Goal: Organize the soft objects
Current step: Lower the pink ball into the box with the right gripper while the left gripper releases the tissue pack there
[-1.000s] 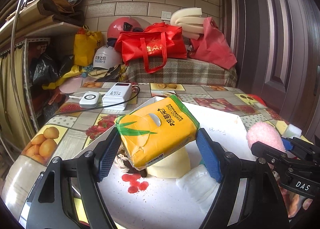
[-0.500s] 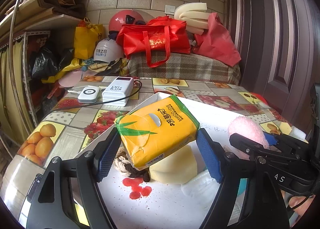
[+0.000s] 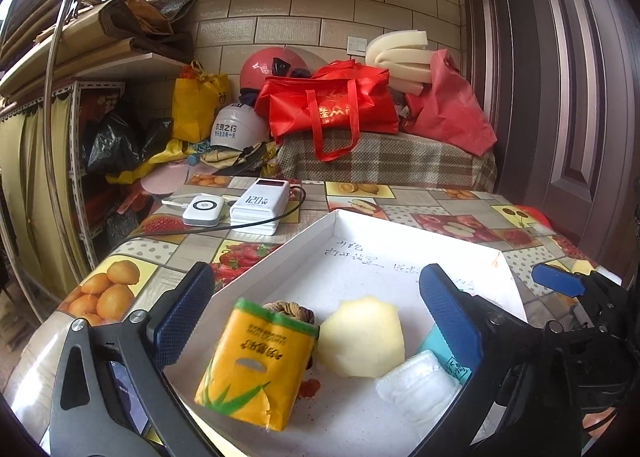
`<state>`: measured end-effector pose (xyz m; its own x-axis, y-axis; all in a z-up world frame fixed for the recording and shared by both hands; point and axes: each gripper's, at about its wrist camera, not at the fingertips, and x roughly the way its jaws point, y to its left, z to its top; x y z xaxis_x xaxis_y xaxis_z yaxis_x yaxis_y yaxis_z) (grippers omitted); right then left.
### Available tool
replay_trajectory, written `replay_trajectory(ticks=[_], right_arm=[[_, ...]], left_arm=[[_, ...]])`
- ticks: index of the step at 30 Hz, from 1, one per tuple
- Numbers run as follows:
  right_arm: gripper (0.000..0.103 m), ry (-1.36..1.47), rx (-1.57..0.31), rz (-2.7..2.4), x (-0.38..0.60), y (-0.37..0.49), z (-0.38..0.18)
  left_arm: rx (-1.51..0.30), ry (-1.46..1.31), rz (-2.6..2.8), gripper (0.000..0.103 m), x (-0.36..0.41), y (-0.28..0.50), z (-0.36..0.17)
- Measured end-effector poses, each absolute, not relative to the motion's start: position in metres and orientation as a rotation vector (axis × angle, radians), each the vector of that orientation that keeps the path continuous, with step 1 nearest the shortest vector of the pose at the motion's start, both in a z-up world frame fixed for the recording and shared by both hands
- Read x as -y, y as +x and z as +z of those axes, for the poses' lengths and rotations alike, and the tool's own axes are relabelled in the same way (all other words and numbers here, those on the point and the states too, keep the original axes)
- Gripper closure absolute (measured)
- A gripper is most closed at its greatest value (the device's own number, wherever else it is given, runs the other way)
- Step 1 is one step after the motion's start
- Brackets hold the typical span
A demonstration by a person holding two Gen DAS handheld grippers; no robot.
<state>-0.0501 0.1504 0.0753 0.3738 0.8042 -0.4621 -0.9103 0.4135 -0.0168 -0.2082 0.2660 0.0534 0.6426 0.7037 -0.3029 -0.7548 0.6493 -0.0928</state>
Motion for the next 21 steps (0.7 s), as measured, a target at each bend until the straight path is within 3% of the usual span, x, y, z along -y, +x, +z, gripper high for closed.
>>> replay_trajectory(ticks=[15, 21], right_arm=[[0.000, -0.254, -0.240, 1.054, -0.129, -0.071, 0.085], [0.000, -0.205, -0.261, 1.094, -0.113, -0.066, 0.085]], left_arm=[[-0.191, -0.286, 0.874, 0.000, -0.267, -0.231, 0.054], [-0.197, -0.288, 0.842, 0.000, -0.258, -0.231, 0.054]])
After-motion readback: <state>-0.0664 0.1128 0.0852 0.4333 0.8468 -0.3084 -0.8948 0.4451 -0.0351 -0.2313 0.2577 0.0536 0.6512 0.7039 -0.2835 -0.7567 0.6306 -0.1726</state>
